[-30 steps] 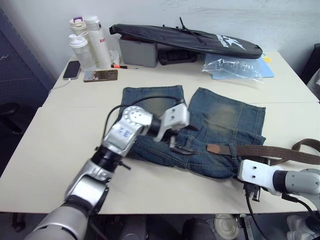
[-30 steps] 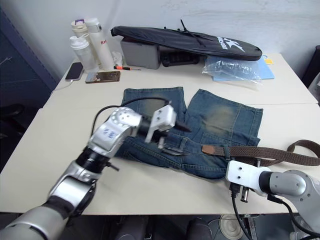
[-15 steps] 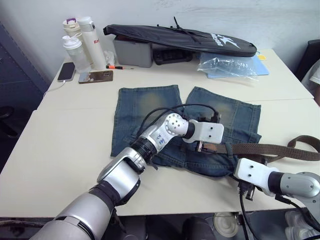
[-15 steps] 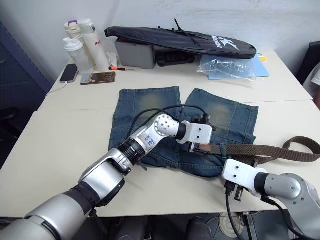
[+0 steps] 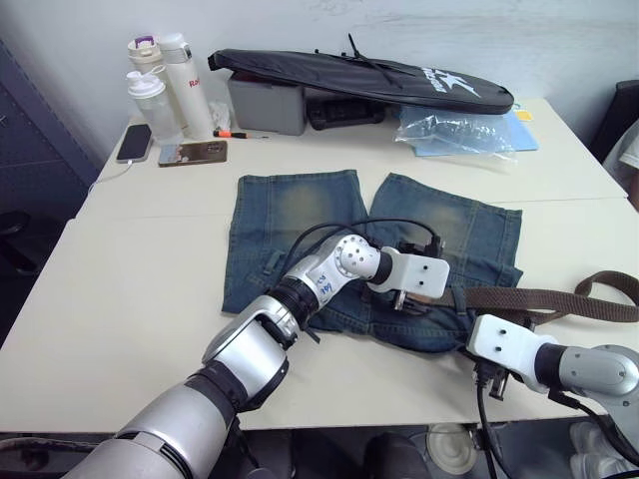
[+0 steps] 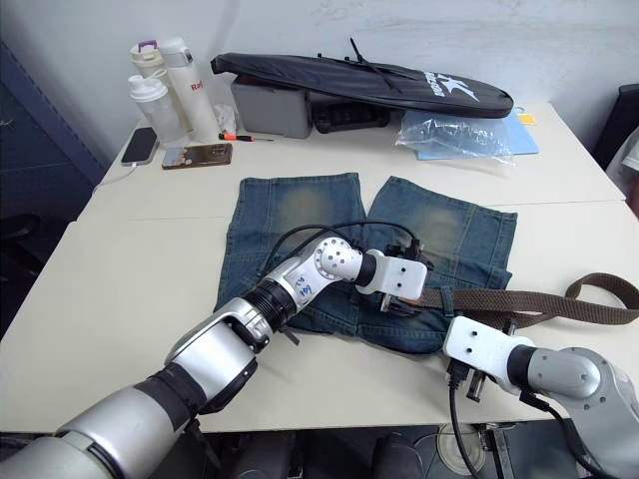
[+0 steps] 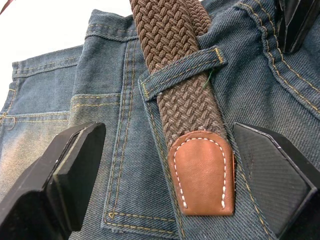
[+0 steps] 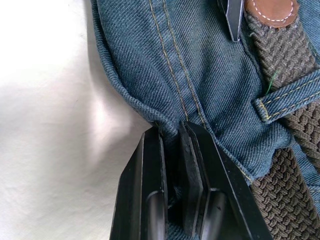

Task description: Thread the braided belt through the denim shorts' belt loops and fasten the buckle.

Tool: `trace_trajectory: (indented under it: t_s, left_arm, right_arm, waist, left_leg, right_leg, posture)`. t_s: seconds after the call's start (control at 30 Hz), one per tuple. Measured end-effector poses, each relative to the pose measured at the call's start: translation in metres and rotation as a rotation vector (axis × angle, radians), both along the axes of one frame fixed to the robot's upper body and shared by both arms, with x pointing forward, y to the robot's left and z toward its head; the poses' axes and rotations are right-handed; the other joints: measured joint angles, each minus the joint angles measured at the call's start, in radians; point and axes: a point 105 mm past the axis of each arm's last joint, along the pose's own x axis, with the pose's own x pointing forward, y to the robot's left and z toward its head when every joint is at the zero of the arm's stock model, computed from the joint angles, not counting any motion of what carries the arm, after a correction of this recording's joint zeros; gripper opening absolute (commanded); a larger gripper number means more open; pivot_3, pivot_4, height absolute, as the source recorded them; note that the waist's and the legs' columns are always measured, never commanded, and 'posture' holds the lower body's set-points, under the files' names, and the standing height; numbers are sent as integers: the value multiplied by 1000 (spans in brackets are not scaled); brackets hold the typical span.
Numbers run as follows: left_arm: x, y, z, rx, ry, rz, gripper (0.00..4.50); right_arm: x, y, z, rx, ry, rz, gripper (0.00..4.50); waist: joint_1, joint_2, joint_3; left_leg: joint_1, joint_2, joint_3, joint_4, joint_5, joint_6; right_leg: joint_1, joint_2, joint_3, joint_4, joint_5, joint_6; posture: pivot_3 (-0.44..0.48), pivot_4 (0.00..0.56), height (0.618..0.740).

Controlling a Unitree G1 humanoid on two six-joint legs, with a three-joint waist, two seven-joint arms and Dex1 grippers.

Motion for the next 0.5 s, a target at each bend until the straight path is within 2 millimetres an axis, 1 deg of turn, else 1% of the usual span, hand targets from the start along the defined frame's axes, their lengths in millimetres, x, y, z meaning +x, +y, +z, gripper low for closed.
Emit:
trace_trajectory:
  t_s: [0.13,0.27,0.3,0.4,0.5]
  left_arm:
    - [-1,0,-4,32,-5,0,2002]
    - [-2,0,-6,52,32,3,191]
    - [-1,1,-4,43,44,8,85]
    - [-1,3,-1,54,66,0,85]
    - [-2,9,9,71,102,-10,85]
  right_arm:
    - [1,0,0,4,-2,-4,0]
    - [1,0,0,4,-2,-7,0]
    - [1,0,0,4,-1,-8,0]
    - [1,0,0,5,0,-9,0]
    - [0,0,0,4,0,-10,0]
  waist:
    - [0,0,0]
    - [-1,0,0]
    - [-1,0,0]
    - [-1,0,0]
    - [-2,0,0]
  left_leg:
    - [0,0,0,0,0,0]
    - [0,0,0,1,0,0]
    - [0,0,0,1,0,0]
    - [0,0,0,1,0,0]
    - [0,0,0,1,0,0]
  right_leg:
    - [0,0,0,1,0,0]
    - [0,0,0,2,0,0]
    - [0,0,0,2,0,0]
    - [0,0,0,2,0,0]
    - [-1,0,0,4,0,-1]
  posture:
    - [0,150,645]
    - [0,150,645]
    - [0,150,645]
    - [0,150,645]
    - [0,150,645]
